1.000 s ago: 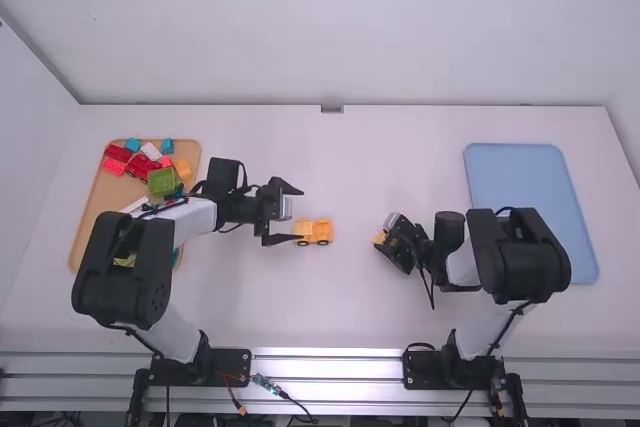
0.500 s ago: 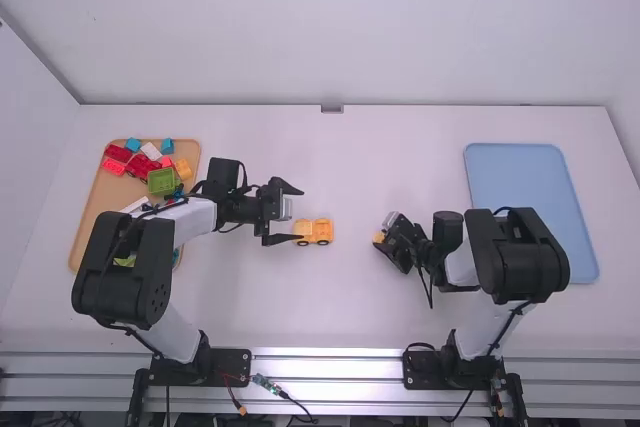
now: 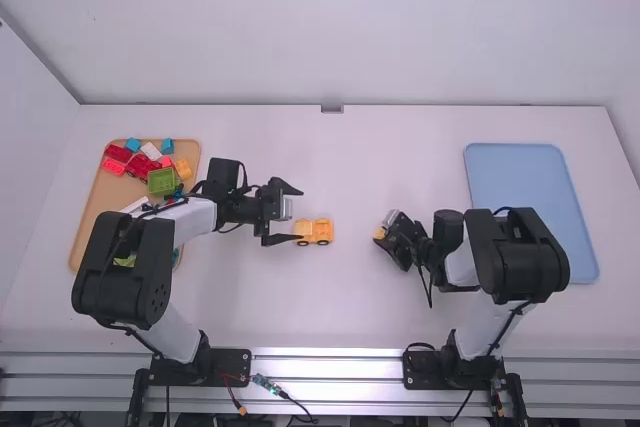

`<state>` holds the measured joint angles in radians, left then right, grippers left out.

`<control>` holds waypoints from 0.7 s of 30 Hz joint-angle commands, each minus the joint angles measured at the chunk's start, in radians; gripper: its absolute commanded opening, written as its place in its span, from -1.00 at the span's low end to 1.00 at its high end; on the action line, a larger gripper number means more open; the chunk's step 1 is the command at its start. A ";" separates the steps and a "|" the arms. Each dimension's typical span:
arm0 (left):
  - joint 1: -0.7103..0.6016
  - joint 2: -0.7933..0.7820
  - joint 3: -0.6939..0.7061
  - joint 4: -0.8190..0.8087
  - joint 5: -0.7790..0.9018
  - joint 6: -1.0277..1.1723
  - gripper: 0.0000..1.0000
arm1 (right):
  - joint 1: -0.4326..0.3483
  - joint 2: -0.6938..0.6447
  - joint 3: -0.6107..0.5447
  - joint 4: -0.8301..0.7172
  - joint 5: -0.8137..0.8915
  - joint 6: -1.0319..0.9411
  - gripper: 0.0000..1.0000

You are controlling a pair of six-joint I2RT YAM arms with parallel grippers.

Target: Assemble lego blocks to make yellow taxi

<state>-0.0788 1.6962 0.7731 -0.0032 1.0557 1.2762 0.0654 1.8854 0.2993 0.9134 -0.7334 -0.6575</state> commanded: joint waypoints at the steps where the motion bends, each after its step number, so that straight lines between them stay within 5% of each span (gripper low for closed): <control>1: 0.000 0.011 0.019 -0.008 0.000 -0.008 0.98 | 0.001 -0.019 -0.010 -0.001 -0.007 0.011 -0.56; 21: -0.036 0.123 0.018 0.006 -0.075 -0.017 0.98 | 0.047 -0.070 0.064 -0.015 -0.051 0.082 -0.77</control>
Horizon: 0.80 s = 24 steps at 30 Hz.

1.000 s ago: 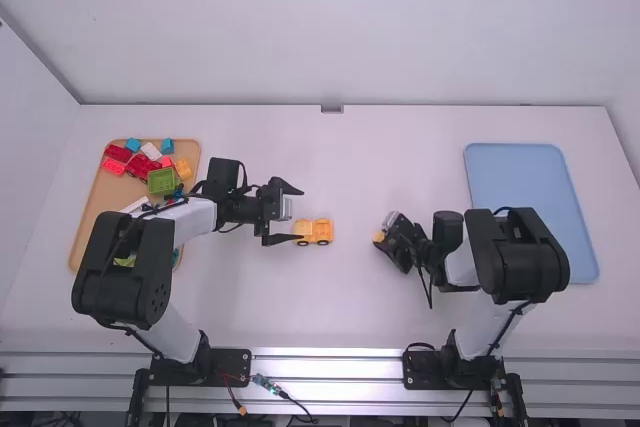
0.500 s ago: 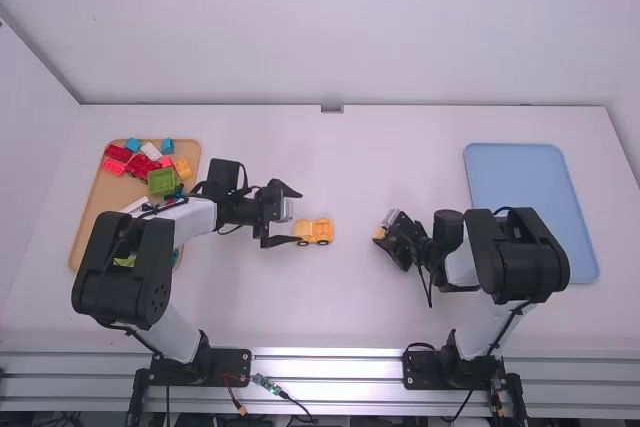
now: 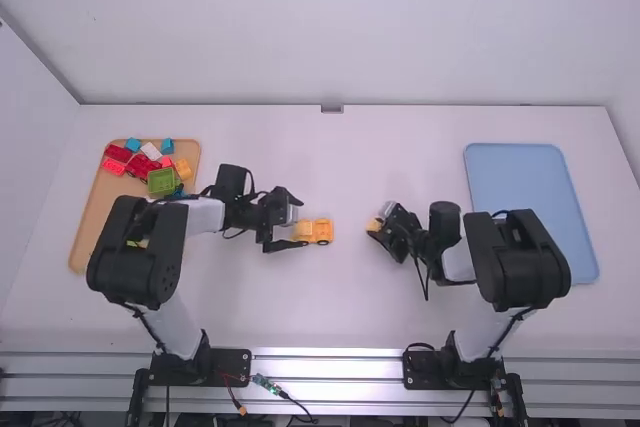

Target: Assemble lego blocks to make yellow taxi

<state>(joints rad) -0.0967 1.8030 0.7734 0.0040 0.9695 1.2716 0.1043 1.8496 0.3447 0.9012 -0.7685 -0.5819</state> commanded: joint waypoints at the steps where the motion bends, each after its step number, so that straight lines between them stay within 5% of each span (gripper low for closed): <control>1: -0.029 0.026 0.018 0.032 0.008 -0.054 0.98 | 0.017 -0.059 0.026 -0.039 -0.016 -0.004 -0.78; 11: -0.077 0.095 0.018 0.121 -0.069 -0.195 0.97 | 0.061 -0.178 0.188 -0.496 -0.017 -0.221 -0.94; 24: -0.080 0.176 0.017 0.195 0.024 -0.201 0.98 | 0.116 -0.178 0.251 -0.584 -0.024 -0.307 -1.00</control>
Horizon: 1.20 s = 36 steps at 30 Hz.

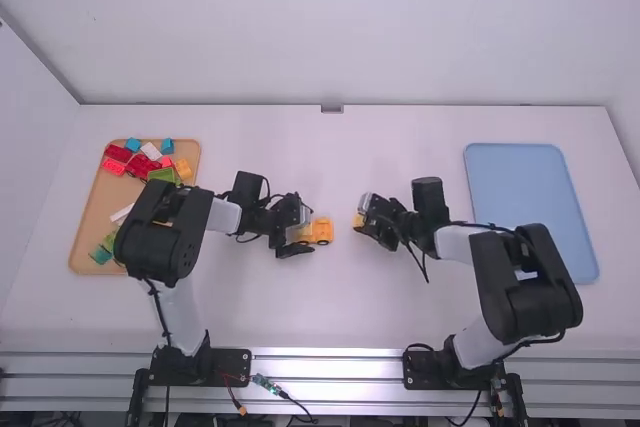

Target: Assemble lego blocks to make yellow taxi

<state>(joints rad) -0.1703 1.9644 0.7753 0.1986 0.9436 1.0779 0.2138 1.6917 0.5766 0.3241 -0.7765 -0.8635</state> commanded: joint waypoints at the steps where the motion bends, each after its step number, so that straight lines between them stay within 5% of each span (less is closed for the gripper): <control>1: -0.006 0.018 0.016 0.002 0.050 -0.007 1.00 | 0.012 -0.020 0.021 -0.019 -0.017 -0.044 -1.00; 6: -0.013 0.033 0.016 0.015 0.036 -0.007 0.69 | 0.035 -0.020 0.043 -0.058 -0.017 -0.066 -1.00; 15: -0.021 0.066 0.016 0.049 0.035 -0.007 0.56 | 0.062 -0.020 0.073 -0.101 -0.063 -0.122 -1.00; 22: -0.018 0.066 0.016 0.050 0.035 0.000 0.16 | 0.060 -0.020 0.073 -0.105 -0.099 -0.140 -1.00; 36: -0.027 0.066 0.016 0.024 0.009 0.059 0.09 | 0.109 -0.012 0.073 -0.092 -0.092 -0.159 -1.00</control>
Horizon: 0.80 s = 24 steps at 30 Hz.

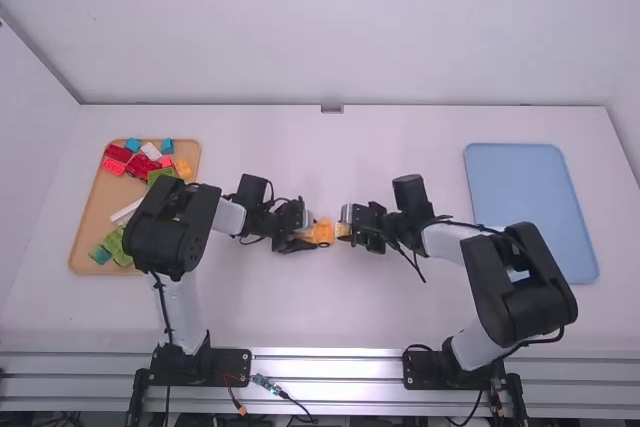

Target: Assemble lego blocks to make yellow taxi

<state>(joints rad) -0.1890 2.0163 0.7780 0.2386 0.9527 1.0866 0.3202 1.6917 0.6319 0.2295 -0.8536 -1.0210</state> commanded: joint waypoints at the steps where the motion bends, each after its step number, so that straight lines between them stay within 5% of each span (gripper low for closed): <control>1: -0.009 0.014 0.013 -0.026 0.000 0.070 0.07 | 0.002 -0.010 0.018 0.005 -0.015 -0.001 -1.00; 24: -0.008 0.014 0.013 -0.017 -0.002 0.078 0.02 | 0.081 0.159 0.154 -0.049 -0.040 0.029 -1.00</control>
<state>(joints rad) -0.1890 2.0163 0.7853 0.2260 0.9573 1.1484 0.3935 1.8183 0.7658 0.1772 -0.8772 -0.9974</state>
